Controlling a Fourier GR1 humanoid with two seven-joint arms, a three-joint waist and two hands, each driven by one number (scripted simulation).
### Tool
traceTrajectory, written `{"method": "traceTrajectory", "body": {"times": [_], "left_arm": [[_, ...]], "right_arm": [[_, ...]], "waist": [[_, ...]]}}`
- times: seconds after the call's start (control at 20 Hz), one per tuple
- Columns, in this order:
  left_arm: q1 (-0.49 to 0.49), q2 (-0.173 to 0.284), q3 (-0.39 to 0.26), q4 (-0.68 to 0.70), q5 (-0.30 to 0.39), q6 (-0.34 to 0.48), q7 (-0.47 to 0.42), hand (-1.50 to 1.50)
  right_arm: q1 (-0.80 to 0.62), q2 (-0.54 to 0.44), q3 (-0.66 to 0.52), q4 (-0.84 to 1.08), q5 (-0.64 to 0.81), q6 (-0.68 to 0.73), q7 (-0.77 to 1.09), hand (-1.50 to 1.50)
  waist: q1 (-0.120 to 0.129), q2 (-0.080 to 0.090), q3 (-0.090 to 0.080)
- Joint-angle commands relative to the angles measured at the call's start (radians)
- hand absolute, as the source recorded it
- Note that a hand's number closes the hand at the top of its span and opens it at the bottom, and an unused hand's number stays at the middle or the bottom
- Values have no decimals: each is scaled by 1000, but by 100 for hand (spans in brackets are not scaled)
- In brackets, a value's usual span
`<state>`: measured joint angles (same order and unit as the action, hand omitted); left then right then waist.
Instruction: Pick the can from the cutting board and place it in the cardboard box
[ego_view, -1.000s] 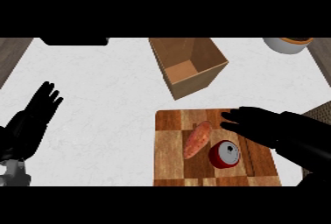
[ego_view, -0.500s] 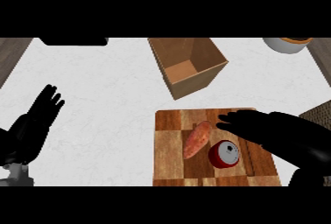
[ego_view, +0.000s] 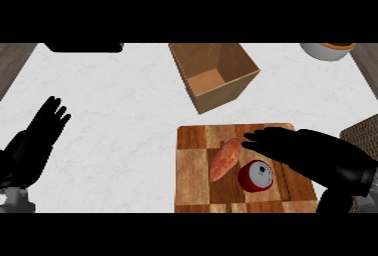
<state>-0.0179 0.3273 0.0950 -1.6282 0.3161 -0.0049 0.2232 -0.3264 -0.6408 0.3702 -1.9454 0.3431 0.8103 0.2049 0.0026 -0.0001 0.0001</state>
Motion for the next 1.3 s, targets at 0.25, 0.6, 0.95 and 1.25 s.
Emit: {"method": "traceTrajectory", "body": {"times": [0.25, 0.6, 0.95, 1.25], "left_arm": [[65, -44, -3, -128, -25, 13, 73, 0], [-40, -52, 43, 56, -43, -49, -5, 0], [-13, -74, 48, -25, -68, -36, 38, 0], [-47, -81, 70, -15, -88, -27, 59, 0]], "right_arm": [[106, 111, 32, -119, 145, -2, -11, -150], [-4, 183, -22, -52, 196, 138, 16, -150], [22, 263, 63, 36, 369, 82, -10, -150], [46, 296, 54, 5, 425, 115, -19, -150]], "waist": [[-1, -2, 0], [-3, 0, 0], [1, 0, 0], [-1, 0, 0]]}}
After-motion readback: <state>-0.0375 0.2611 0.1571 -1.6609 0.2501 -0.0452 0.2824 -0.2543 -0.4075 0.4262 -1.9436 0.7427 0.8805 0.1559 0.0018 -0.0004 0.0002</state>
